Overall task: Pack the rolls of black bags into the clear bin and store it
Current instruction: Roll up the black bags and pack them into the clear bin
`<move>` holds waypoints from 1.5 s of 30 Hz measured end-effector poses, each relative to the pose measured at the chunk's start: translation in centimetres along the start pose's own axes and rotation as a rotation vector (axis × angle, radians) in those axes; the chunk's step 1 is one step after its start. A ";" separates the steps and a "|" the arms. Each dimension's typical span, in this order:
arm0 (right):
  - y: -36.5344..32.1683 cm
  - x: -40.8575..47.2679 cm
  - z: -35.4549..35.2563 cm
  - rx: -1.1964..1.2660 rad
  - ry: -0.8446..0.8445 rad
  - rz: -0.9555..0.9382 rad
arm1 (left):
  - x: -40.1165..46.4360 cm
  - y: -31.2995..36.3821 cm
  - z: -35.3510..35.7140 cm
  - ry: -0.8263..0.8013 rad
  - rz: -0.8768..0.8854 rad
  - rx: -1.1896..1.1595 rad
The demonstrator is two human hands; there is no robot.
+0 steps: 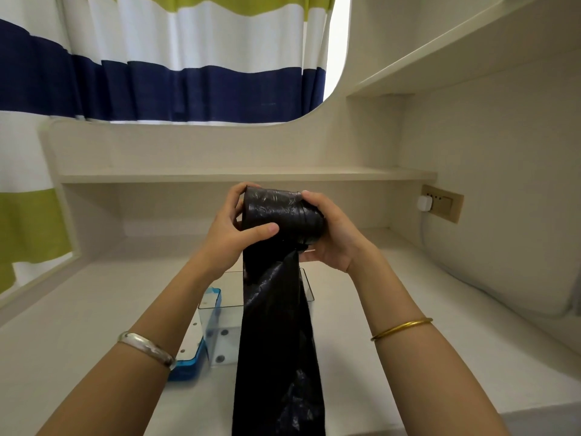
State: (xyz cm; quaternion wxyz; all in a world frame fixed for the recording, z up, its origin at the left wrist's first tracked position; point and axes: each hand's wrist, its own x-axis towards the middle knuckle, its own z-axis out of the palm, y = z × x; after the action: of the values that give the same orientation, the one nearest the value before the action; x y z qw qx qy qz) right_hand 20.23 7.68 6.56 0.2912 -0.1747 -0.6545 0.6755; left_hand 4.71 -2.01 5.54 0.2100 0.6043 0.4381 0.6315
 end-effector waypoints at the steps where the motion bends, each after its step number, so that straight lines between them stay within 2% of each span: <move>1: 0.1 0.0 -0.1 -0.005 -0.001 0.007 | -0.1 0.0 -0.1 -0.016 0.003 -0.002; 4: 0.1 0.0 -0.2 -0.015 0.009 0.034 | -0.2 -0.3 -0.2 -0.027 0.011 -0.036; 8: 0.2 0.4 -0.8 -0.007 0.020 0.084 | 0.0 -0.4 -0.6 0.039 0.002 -0.123; 11: -0.1 0.3 -0.6 -0.046 0.023 0.028 | 0.2 -0.2 -0.8 0.066 0.022 -0.147; 17: -0.5 0.0 0.1 -0.164 -0.001 -0.063 | -0.1 0.3 -0.7 -0.028 -0.005 -0.051; 21: -0.2 0.1 0.2 -0.153 0.021 -0.090 | -0.1 0.2 -0.6 -0.048 -0.069 -0.052; 27: 0.2 0.3 0.1 -0.133 0.019 -0.131 | 0.2 -0.1 -0.1 -0.020 -0.299 -0.199; 30: 0.5 0.4 -0.2 -0.115 0.006 -0.160 | 0.1 -0.1 0.0 -0.025 -0.354 -0.225; 35: 0.8 0.4 -0.5 -0.089 -0.046 -0.170 | 0.1 -0.1 0.1 0.012 -0.309 -0.165; 40: 1.0 0.4 -0.6 -0.061 -0.066 -0.134 | 0.0 -0.1 0.2 0.020 -0.156 -0.124; 45: 1.4 0.6 -0.7 -0.054 -0.054 -0.096 | -0.3 0.0 -0.2 -0.061 -0.051 -0.016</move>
State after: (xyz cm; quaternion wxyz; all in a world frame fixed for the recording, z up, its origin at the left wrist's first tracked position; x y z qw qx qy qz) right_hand 19.99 8.66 5.22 0.3009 -0.1326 -0.6877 0.6473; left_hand 4.61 -2.30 5.40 0.2440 0.6103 0.4418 0.6106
